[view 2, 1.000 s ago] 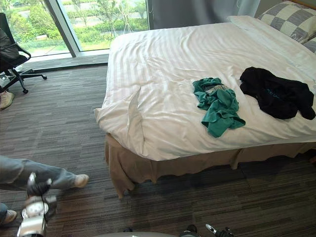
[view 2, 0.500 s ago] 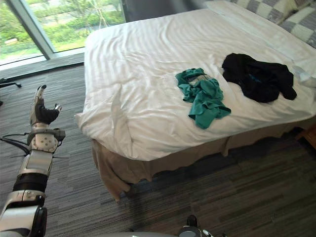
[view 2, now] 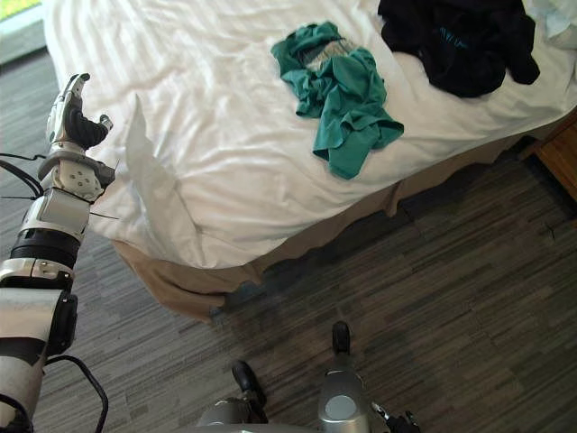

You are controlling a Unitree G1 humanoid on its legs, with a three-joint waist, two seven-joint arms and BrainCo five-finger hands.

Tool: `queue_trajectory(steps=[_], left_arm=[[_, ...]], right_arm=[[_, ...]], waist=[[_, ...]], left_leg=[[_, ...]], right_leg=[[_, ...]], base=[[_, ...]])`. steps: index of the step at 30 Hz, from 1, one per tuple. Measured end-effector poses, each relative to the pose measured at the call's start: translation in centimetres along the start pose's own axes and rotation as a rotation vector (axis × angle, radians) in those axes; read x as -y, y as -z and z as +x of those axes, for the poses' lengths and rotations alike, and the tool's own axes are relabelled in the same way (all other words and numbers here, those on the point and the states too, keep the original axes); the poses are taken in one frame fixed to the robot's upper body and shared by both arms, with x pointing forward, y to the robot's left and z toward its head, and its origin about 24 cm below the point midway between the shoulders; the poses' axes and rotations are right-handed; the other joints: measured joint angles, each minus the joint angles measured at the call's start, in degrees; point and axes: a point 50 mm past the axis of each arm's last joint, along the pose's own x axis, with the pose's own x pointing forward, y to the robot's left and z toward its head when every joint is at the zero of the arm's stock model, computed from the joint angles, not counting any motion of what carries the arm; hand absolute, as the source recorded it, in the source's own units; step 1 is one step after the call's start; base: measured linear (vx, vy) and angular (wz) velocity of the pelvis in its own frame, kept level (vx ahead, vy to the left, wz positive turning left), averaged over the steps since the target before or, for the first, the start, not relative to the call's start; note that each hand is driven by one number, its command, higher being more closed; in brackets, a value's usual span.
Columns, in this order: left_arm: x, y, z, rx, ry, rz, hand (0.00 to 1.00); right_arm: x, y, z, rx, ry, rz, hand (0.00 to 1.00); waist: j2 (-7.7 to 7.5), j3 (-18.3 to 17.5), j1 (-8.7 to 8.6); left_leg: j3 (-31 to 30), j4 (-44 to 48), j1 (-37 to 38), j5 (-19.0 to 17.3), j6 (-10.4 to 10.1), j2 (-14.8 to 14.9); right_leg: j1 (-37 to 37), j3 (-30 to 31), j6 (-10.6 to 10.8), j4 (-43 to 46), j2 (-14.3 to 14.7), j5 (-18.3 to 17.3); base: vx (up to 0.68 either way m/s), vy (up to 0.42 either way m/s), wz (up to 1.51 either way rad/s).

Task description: Tidy the bed and pick cloth on bed and put in laundry

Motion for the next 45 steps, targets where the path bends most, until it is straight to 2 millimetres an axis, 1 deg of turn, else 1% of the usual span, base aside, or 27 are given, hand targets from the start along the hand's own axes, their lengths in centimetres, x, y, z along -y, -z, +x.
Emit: queue_trajectory(steps=[1,2,4,5,7,8,13,14,19,22,25,27,28,29,30,32,33,34,35,36,38,39,40,41,42,44,45], left_arm=[[-0.5,-0.4,0.4,0.005,-0.004,0.007,0.0],[-0.7,-0.6,0.5,0.011,-0.002,0.01,0.0],[-1.2,-1.7,1.2,0.035,-0.011,0.013,0.0],[-1.7,-2.0,1.5,0.035,-0.022,0.009,0.0],[-1.8,-2.0,1.6,0.03,-0.023,0.009,0.0],[-1.7,-2.0,1.6,0.027,-0.013,0.01,1.0],[-1.1,-2.1,1.6,0.03,0.037,0.041,1.0],[-0.7,-2.0,1.5,0.033,0.058,0.065,1.0],[-0.5,-2.2,1.5,0.069,0.138,0.14,1.0],[0.3,-2.3,1.2,0.089,0.195,0.168,1.0],[1.9,-1.7,-0.2,0.133,0.25,0.19,1.0],[3.1,-0.9,-1.7,0.166,0.294,0.193,1.0],[3.9,0.1,-3.1,0.182,0.328,0.173,1.0],[4.2,0.6,-3.7,0.184,0.341,0.16,1.0],[4.6,1.6,-4.8,0.174,0.356,0.138,1.0],[5.1,4.0,-6.7,0.114,0.379,0.1,1.0],[5.2,4.9,-7.3,0.09,0.387,0.09,1.0],[5.7,7.1,-9.1,0.015,0.414,0.079,1.0],[6.3,8.7,-10.6,-0.05,0.438,0.065,0.0],[6.7,9.9,-11.8,-0.098,0.454,0.055,0.0],[7.5,13.3,-15.2,-0.255,0.494,0.028,0.0],[7.8,14.9,-16.9,-0.338,0.504,0.016,0.0],[7.8,15.7,-17.8,-0.38,0.503,0.009,0.0],[7.8,16.8,-19.0,-0.449,0.483,-0.012,0.0],[7.9,17.5,-19.9,-0.491,0.474,-0.029,0.0],[8.3,18.2,-21.1,-0.552,0.47,-0.05,0.0],[8.5,18.9,-22.1,-0.611,0.465,-0.057,0.0]], right_arm=[[-0.4,-0.3,0.1,0.013,-0.01,0.003,0.0],[-0.6,-0.3,0.0,0.015,-0.014,0.004,0.0],[-1.0,-0.5,0.1,0.027,-0.029,-0.005,0.0],[-1.3,-0.7,0.1,0.032,-0.038,-0.001,0.0],[-1.5,-1.0,0.1,0.044,-0.045,0.009,0.0],[-1.7,-1.1,0.1,0.05,-0.052,0.008,0.0],[-2.1,-1.5,0.1,0.07,-0.071,-0.006,0.0],[-2.3,-1.6,0.1,0.074,-0.077,-0.009,0.0],[-3.4,-2.6,0.3,0.1,-0.108,-0.025,0.0],[-3.9,-3.1,0.4,0.111,-0.121,-0.026,0.0],[-3.7,-3.2,0.4,0.115,-0.117,-0.029,0.0],[-3.7,-3.3,0.4,0.116,-0.116,-0.031,0.0],[-3.6,-3.3,0.4,0.118,-0.115,-0.038,0.0],[-3.5,-3.3,0.5,0.119,-0.112,-0.043,0.0],[-3.4,-3.4,0.5,0.119,-0.109,-0.046,0.0],[-3.2,-3.5,0.5,0.119,-0.103,-0.051,0.0],[-3.1,-3.5,0.6,0.118,-0.1,-0.053,0.0],[-2.6,-3.3,0.6,0.115,-0.09,-0.068,0.0],[-2.0,-3.1,0.5,0.107,-0.076,-0.086,0.0],[-1.6,-2.8,0.5,0.096,-0.064,-0.088,0.0],[-0.7,-2.3,0.5,0.075,-0.037,-0.106,0.0],[-0.3,-2.2,0.5,0.065,-0.025,-0.128,0.0],[-0.2,-2.2,0.6,0.063,-0.021,-0.136,0.0],[0.0,-2.0,0.6,0.055,-0.015,-0.143,0.0],[0.2,-2.0,0.6,0.051,-0.01,-0.142,0.0],[0.3,-1.9,0.6,0.045,-0.005,-0.148,0.0],[0.4,-1.6,0.5,0.034,-0.002,-0.157,0.0]], waist=[[-0.29,1.47,0.03],[-0.41,2.02,0.0],[-0.67,3.01,0.05],[-0.88,3.57,-0.01],[-0.99,4.55,-0.04],[-1.04,5.3,-0.01],[-1.27,6.17,0.1],[-1.41,6.3,0.11],[-1.45,6.32,0.15],[-1.45,6.32,0.16],[-1.43,6.31,0.29],[-1.37,6.27,0.38],[-1.33,6.25,0.72],[-1.29,6.22,1.34],[-1.11,6.11,1.8],[-0.55,5.75,1.8],[-0.38,5.63,1.84],[0.17,4.85,2.07],[0.83,4.06,2.49],[1.09,3.39,3.18],[1.4,1.55,4.64],[1.62,0.97,4.68],[1.64,0.77,4.68],[1.59,-0.11,4.69],[1.53,-1.07,5.07],[1.33,-2.21,5.47],[1.12,-3.19,5.39]], left_leg=[[0.12,0.07,-0.27,0.0,0.0,0.0],[0.12,0.12,-0.48,0.0,0.0,0.0],[-0.01,0.73,-2.41,0.0,0.0,0.0],[-0.06,1.16,-3.26,0.0,0.01,0.0],[-0.15,1.21,-4.04,-0.01,0.01,0.02],[-0.15,1.3,-4.16,-0.01,0.01,0.04],[-0.31,1.66,-5.98,-0.01,0.01,0.13],[-0.3,1.76,-5.97,-0.01,0.01,0.16],[-0.27,2.29,-5.65,-0.06,0.06,0.3],[-0.81,2.29,-5.36,-0.07,0.07,0.35],[-1.18,2.29,-3.65,-0.07,0.07,0.37],[-1.42,2.36,-2.61,-0.07,0.07,0.32],[-1.81,2.48,-2.03,-0.08,0.07,0.19],[-1.76,2.5,-1.69,-0.08,0.07,0.14],[-1.8,2.7,-1.58,-0.08,0.07,0.04],[-2.49,3.05,-1.42,-0.08,0.07,-0.08],[-2.56,3.04,-1.15,-0.08,0.07,-0.08],[-2.61,3.04,-0.74,-0.08,0.06,-0.08],[-2.81,3.03,-0.44,-0.09,0.05,-0.08],[-2.88,3.03,-0.2,-0.09,0.05,-0.08],[-3.42,3.02,0.46,-0.1,0.04,-0.06],[-4.42,3.0,0.7,-0.1,0.04,-0.04],[-4.95,2.97,0.92,-0.1,0.04,-0.04],[-5.9,2.71,1.25,-0.11,0.03,0.02],[-6.21,2.3,1.61,-0.12,0.04,0.06],[-6.79,1.24,3.29,-0.09,0.07,-0.1],[-7.02,1.05,4.04,-0.1,0.07,-0.2]], right_leg=[[-0.27,0.16,0.0,0.01,-0.01,0.0],[-0.42,0.21,0.0,0.01,-0.04,0.0],[-2.17,0.29,0.0,0.46,-0.26,0.0],[-2.68,0.3,0.0,0.55,-0.39,0.0],[-3.35,0.34,0.0,0.58,-0.4,0.0],[-3.37,0.41,0.0,0.58,-0.42,0.0],[-4.88,0.45,-0.01,0.72,-0.47,0.0],[-4.88,0.57,-0.01,0.82,-0.47,-0.01],[-4.75,1.39,-0.01,1.69,-0.57,-0.01],[-4.23,1.26,-0.01,1.6,-0.58,-0.01],[-2.16,0.89,0.0,1.38,-0.65,-0.01],[-0.55,0.43,0.0,0.91,-0.74,-0.01],[0.57,-0.37,0.0,0.36,-0.89,-0.01],[0.75,-0.38,0.0,0.34,-0.9,-0.01],[1.02,-0.52,0.0,0.33,-1.05,-0.01],[1.78,-1.85,0.0,0.3,-1.32,-0.01],[2.15,-2.13,0.0,0.3,-1.33,-0.01],[2.81,-2.61,0.0,0.17,-1.35,-0.01],[3.59,-3.36,0.0,-0.15,-1.35,-0.01],[4.07,-3.47,0.0,-0.49,-1.34,-0.01],[5.58,-4.19,0.01,-1.41,-1.26,-0.04],[6.59,-5.29,0.03,-1.66,-1.25,-0.24],[7.28,-5.79,0.13,-1.65,-1.28,-0.5],[8.23,-6.64,0.12,-1.66,-1.23,-0.75],[8.69,-7.0,0.14,-1.66,-1.14,-0.79],[10.12,-7.82,0.21,-1.62,-1.14,-0.85],[10.81,-7.94,0.21,-1.65,-1.2,-1.06]], base=[[0.0,0.0,0.0],[0.0,0.0,0.0],[0.01,-0.013,0.08],[0.01,-0.016,0.09],[0.02,-0.02,0.05],[0.02,-0.014,0.04],[0.0,-0.013,0.04],[0.0,0.0,0.0],[0.0,-0.002,0.01],[-0.01,-0.016,0.05],[0.0,-0.014,0.05],[0.0,-0.013,0.09],[0.0,-0.015,0.07],[-0.02,-0.022,0.06],[-0.02,-0.017,0.04],[-0.03,-0.019,0.13],[-0.03,-0.015,0.1],[-0.03,-0.015,0.13],[-0.03,-0.018,0.13],[-0.02,-0.018,0.11],[-0.03,-0.029,0.16],[-0.05,-0.029,0.32],[-0.07,-0.02,0.46],[-0.09,-0.005,0.37],[-0.1,-0.004,0.29],[-0.1,0.008,0.09],[-0.09,0.011,0.03]])
